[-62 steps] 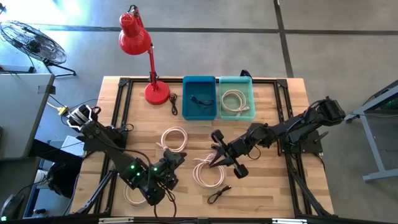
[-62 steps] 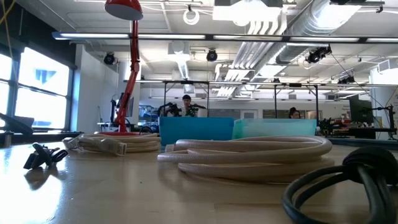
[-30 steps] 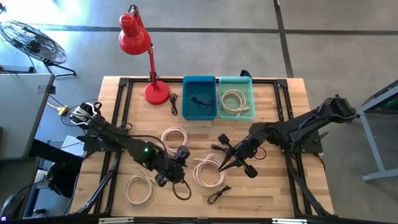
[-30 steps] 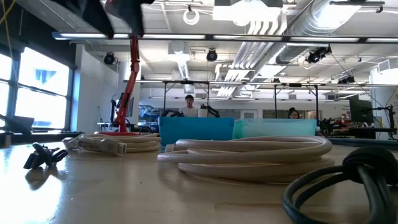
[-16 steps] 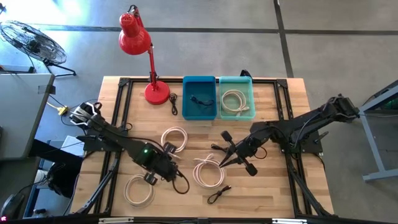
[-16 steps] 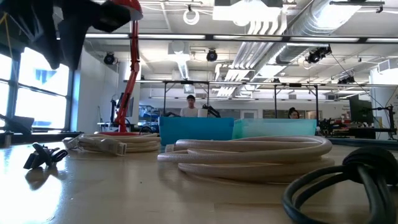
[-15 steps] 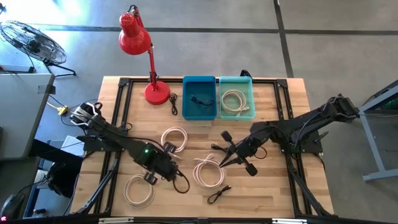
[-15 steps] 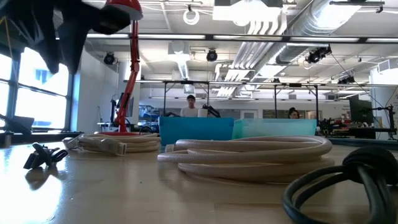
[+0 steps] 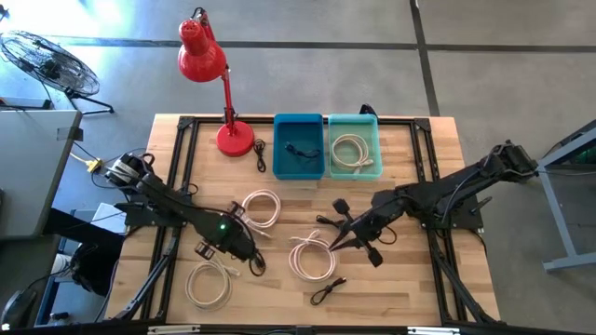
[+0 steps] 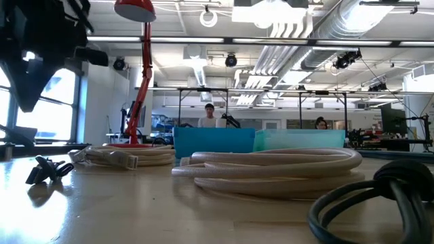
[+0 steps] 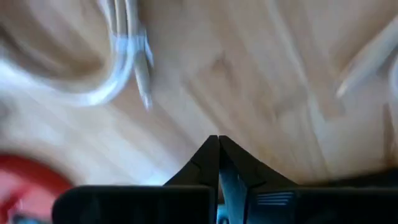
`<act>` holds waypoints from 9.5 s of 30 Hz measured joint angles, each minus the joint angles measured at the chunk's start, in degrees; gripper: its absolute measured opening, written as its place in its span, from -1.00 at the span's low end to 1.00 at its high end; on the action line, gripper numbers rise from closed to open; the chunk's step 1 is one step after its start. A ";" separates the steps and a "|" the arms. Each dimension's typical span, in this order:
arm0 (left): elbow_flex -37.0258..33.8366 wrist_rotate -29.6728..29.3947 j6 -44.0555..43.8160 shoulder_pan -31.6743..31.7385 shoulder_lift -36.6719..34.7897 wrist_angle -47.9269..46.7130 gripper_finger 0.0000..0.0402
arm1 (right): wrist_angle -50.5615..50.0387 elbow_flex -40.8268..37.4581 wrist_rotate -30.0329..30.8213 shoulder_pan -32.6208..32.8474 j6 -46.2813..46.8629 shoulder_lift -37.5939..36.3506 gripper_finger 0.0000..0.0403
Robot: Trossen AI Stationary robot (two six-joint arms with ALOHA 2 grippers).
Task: Pick & Place USB Port
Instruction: Put the brown HDMI cable into the green bin
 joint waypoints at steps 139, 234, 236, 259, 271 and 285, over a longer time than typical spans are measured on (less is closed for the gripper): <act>0.27 -13.43 35.42 13.39 14.91 23.37 -0.39 | -14.51 0.00 7.01 1.07 6.37 0.04 -0.99; 0.22 -13.14 17.19 0.19 -3.06 55.31 -0.70 | -3.73 0.11 47.82 5.53 -16.40 9.64 -0.96; 0.21 -13.26 17.14 0.15 -3.06 54.65 -0.68 | -4.03 0.11 49.06 6.36 -16.40 9.64 -0.96; 0.00 -6.70 15.41 -0.07 -3.06 53.57 -0.56 | -18.60 0.00 80.76 2.03 -13.15 -4.53 -0.96; 0.01 -6.33 15.42 -0.04 -3.06 53.55 -0.56 | -42.52 0.00 51.32 -23.72 13.58 -11.32 -0.96; 0.07 -6.35 15.43 -0.02 -3.06 52.30 -0.56 | -44.48 0.02 34.02 -39.14 14.45 -2.84 -0.96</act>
